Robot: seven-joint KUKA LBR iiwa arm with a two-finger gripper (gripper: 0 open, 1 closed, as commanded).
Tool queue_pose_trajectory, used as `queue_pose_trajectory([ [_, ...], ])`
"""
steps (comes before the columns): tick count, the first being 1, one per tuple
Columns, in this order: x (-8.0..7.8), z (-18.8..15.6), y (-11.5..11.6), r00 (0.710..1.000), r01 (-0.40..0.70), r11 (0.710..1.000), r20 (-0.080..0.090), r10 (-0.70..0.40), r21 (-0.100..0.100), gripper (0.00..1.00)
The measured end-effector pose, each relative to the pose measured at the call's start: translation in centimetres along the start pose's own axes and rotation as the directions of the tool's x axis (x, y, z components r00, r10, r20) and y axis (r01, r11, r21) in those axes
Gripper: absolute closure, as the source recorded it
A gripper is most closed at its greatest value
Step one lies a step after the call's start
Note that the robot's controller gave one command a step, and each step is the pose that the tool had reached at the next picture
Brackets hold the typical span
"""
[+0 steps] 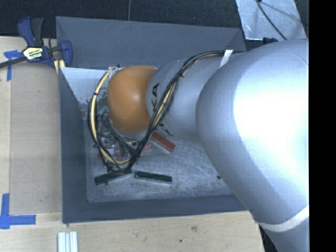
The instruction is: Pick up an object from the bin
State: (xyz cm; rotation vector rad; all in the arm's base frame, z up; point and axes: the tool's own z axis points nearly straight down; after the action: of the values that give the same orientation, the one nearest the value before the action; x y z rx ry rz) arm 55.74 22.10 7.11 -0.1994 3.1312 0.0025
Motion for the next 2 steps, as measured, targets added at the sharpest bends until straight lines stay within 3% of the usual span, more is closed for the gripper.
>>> queue_pose_trajectory([
  [1,5.4,-2.3,1.8,1.0,0.007,1.0,-0.005,-0.007,0.0,1.0],
  [2,3.9,-12.9,2.8,1.0,0.009,1.0,0.007,-0.008,-0.002,1.0],
])
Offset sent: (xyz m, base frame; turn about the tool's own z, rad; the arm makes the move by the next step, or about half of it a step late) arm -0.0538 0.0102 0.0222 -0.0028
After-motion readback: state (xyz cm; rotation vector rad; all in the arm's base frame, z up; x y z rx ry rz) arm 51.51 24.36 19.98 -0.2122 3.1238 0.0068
